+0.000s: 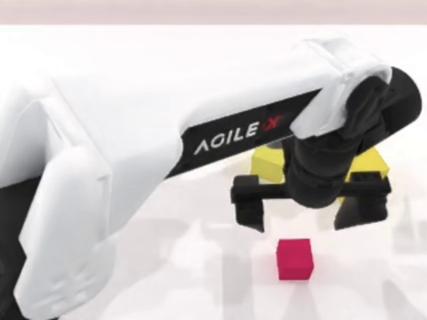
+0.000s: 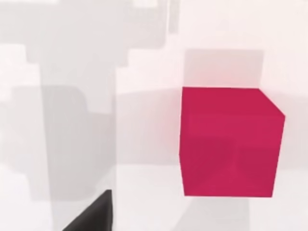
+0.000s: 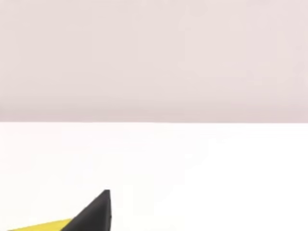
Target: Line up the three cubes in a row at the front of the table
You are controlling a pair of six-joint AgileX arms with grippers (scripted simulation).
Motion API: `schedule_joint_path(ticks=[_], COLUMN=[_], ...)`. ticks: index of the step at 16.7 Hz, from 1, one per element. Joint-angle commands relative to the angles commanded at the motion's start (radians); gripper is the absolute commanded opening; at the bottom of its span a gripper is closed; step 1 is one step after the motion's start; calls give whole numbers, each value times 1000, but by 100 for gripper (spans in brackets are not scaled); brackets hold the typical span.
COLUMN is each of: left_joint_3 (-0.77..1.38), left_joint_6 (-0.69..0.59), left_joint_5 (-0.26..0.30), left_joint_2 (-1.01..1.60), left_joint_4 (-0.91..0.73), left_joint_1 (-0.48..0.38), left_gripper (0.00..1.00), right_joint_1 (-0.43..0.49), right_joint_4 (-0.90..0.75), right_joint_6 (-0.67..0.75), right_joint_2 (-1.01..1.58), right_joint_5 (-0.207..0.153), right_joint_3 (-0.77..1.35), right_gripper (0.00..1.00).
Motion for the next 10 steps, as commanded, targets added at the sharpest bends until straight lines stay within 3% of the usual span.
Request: schedule_joint_path(ticks=[5, 10], left_joint_3=[-137, -475], left_joint_6=[28, 117], left_joint_5=[-9, -16], left_joint_2=[-145, -532], left_joint_4=[94, 306], left_joint_1=[81, 273], left_gripper=[100, 100], right_joint_1=[46, 142], right_joint_4=[-105, -360], right_joint_6=[-49, -164], right_joint_2=[152, 563], right_joint_5=[-4, -2], right_joint_3=[154, 561], right_gripper=[100, 100])
